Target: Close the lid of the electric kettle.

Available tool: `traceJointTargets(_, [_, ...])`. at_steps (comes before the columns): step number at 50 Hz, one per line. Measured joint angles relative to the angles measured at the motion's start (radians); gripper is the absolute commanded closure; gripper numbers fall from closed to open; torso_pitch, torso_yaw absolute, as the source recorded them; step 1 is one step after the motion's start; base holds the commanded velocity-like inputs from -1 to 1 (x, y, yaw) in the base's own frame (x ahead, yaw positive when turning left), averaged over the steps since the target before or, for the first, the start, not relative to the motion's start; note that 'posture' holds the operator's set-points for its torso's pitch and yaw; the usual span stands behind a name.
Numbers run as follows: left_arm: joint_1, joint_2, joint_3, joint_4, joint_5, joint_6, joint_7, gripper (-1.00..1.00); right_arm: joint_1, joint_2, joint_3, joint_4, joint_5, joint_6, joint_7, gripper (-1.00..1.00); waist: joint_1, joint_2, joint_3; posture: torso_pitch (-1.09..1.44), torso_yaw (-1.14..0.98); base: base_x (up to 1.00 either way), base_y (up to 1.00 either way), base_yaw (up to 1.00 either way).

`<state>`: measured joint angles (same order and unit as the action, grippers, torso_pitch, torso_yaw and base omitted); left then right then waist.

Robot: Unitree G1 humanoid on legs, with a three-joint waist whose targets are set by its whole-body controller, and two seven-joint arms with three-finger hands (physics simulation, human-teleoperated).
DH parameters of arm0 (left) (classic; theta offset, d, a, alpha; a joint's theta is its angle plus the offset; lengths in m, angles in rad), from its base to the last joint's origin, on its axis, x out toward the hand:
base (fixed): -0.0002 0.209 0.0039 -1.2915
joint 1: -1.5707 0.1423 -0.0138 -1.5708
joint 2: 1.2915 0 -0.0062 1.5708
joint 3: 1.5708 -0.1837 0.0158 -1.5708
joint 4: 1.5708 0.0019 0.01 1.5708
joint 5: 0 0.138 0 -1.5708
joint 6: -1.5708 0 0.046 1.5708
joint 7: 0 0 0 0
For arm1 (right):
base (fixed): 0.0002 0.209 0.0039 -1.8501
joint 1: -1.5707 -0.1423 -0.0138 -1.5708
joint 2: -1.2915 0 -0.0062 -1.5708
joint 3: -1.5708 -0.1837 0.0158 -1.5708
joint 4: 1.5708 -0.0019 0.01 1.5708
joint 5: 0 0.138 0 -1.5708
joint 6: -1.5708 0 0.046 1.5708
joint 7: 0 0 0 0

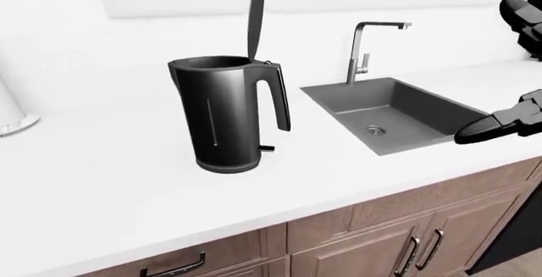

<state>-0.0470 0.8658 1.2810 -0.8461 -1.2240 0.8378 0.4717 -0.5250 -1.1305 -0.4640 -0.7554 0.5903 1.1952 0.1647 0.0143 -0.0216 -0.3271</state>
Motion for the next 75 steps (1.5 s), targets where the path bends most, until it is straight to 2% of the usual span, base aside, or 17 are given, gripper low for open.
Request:
traceJointTargets(5, [0.002,-0.002,0.002,0.002,0.001,0.001,-0.005,-1.00,-0.128,0.051,0.171,0.077,-0.211,-0.006,0.156,-1.00,-0.001,0.009,-0.003,-0.60,0.00,0.00,0.00,0.00])
traceJointTargets(10, [0.000,0.004,0.007,0.000,-0.005,0.001,0.003,-1.00,-0.224,0.103,0.254,0.152,-0.443,-0.022,0.339,-1.00,0.000,0.017,-0.006,-0.60,0.00,0.00,0.00,0.00])
traceJointTargets(16, [0.001,0.004,0.003,-0.004,-0.011,0.000,0.005,-1.00,-0.275,0.218,0.346,0.224,-0.749,-0.091,0.563,-1.00,-0.004,0.031,-0.010,-0.60,0.00,0.00,0.00,0.00])
traceJointTargets(19, [0.000,0.005,0.001,-0.006,-0.015,-0.001,0.008,-1.00,-0.291,0.290,0.368,0.254,-0.900,-0.136,0.679,-1.00,-0.006,0.039,-0.010,-0.60,0.00,0.00,0.00,0.00])
traceJointTargets(24, [-0.001,0.010,0.001,-0.008,-0.023,0.000,0.013,-1.00,-0.349,0.401,0.370,0.337,-1.120,-0.232,0.844,-1.00,-0.009,0.052,-0.007,-0.60,0.00,0.00,0.00,0.00])
traceJointTargets(31, [-0.003,0.009,-0.009,-0.015,-0.027,-0.003,0.017,-1.00,-0.464,0.483,0.345,0.462,-1.330,-0.376,1.001,-1.00,-0.013,0.064,-0.005,-0.60,0.00,0.00,0.00,0.00])
traceJointTargets(41, [-0.006,0.002,-0.024,-0.016,-0.018,-0.004,0.017,-1.00,-0.554,0.558,0.345,0.614,-1.460,-0.534,1.090,-1.00,-0.018,0.072,-0.002,-0.60,0.00,0.00,0.00,0.00])
traceJointTargets(51, [-0.006,-0.010,-0.031,-0.017,-0.002,-0.007,0.008,-1.00,-0.574,0.598,0.351,0.679,-1.519,-0.621,1.121,-1.00,-0.018,0.074,-0.001,-0.60,0.00,0.00,0.00,0.00])
traceJointTargets(64, [-0.005,-0.006,-0.026,-0.020,-0.008,-0.007,0.008,-1.00,-0.626,0.633,0.375,0.857,-1.564,-0.766,1.085,-1.00,-0.021,0.080,-0.005,-0.60,0.00,0.00,0.00,0.00])
traceJointTargets(75, [-0.008,0.000,-0.025,-0.017,-0.011,-0.009,0.012,-1.00,-0.647,0.682,0.392,0.928,-1.607,-0.823,1.073,-1.00,-0.025,0.084,-0.005,-0.60,0.00,0.00,0.00,0.00])
